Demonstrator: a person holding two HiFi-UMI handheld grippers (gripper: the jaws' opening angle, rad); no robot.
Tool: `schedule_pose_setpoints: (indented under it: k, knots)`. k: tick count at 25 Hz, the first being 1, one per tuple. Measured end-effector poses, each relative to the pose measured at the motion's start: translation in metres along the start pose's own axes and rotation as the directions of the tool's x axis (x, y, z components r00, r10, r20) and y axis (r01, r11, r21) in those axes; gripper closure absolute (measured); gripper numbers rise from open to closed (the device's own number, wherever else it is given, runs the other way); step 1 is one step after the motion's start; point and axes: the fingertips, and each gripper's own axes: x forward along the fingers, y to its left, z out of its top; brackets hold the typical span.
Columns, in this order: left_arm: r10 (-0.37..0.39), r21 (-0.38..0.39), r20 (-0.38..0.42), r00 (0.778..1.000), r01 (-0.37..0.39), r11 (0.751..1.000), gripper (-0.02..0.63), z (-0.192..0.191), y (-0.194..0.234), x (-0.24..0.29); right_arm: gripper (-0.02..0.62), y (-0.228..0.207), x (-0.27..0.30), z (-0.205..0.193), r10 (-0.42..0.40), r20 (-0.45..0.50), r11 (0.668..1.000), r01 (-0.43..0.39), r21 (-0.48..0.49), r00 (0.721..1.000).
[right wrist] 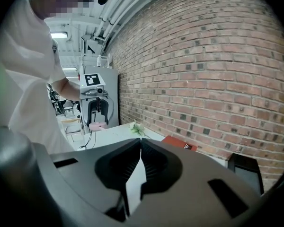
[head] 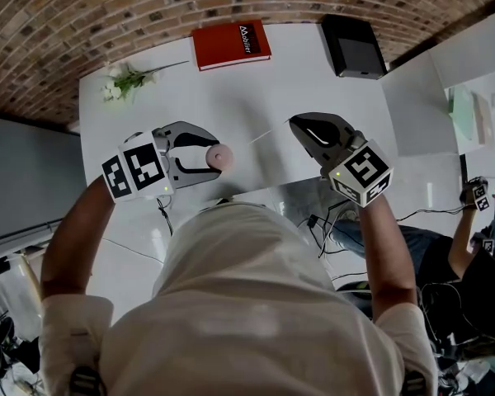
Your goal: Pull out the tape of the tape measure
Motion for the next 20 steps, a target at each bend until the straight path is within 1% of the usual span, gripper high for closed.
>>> schedule_pose_setpoints:
  k: [9,16,20]
  knots:
    - [0.013,-0.002,-0.011,1.000,-0.013,1.000,0.401,-0.004,0.001,-0.003,0.586,-0.015,-0.008,-0.002,-0.037,-0.004,0.999,0.037,0.009,0.999]
    - [0.017,-0.006,-0.008,1.000,-0.017,1.000,0.402,-0.006,0.000,-0.004,0.586,-0.018,-0.008,-0.004,-0.050,-0.010,0.999,0.050,0.001,0.999]
    - [0.018,-0.014,-0.025,1.000,-0.018,1.000,0.402,-0.010,0.001,-0.003,0.586,-0.035,-0.014,-0.009,-0.096,-0.011,0.995,0.096,0.023,0.995]
